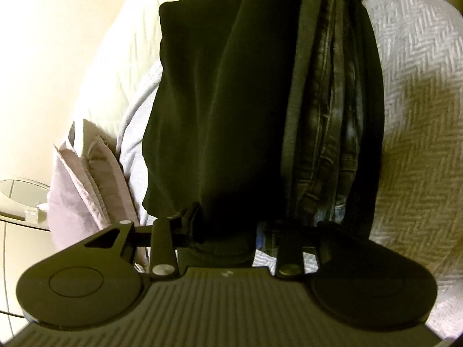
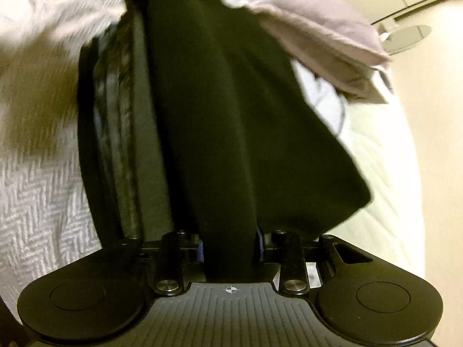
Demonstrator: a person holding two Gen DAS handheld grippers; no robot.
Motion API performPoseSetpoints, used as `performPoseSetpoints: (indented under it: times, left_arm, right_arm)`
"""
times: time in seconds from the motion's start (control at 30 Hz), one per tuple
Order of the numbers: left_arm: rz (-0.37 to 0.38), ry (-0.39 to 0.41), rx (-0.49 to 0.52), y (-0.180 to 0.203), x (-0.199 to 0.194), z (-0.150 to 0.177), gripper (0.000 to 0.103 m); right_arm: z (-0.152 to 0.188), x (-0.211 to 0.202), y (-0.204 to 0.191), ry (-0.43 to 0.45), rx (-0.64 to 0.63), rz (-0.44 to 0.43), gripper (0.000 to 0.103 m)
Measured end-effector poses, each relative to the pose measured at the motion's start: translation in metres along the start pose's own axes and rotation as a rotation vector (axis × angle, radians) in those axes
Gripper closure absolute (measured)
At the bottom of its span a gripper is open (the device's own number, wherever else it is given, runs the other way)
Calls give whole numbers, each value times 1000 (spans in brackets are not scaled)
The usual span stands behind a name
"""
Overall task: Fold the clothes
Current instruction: 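Lower the black jacket onto the stack of folded dark clothes with both grippers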
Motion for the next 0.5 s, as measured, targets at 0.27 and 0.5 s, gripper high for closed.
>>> performPoseSetpoints:
  times: [0.27, 0.5]
  left_arm:
    - [-19, -11, 13, 8, -7, -5, 72]
    - [-4, -33, -20, 1, -20, -13, 69]
  right_arm:
    - [-8, 4, -15, -20, 19, 9, 72]
    - [-7, 1, -15, -13, 16, 9, 70]
Point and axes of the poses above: each gripper's, at about its wrist camera, not at the fingertips, and x roughly the way its jaws point, y to its right, z to its underside, the point moved 1 cm from there along x, roughly the way its jaws point, and after that the axes turned 12 degrees about -x, right-handed, at the moved point
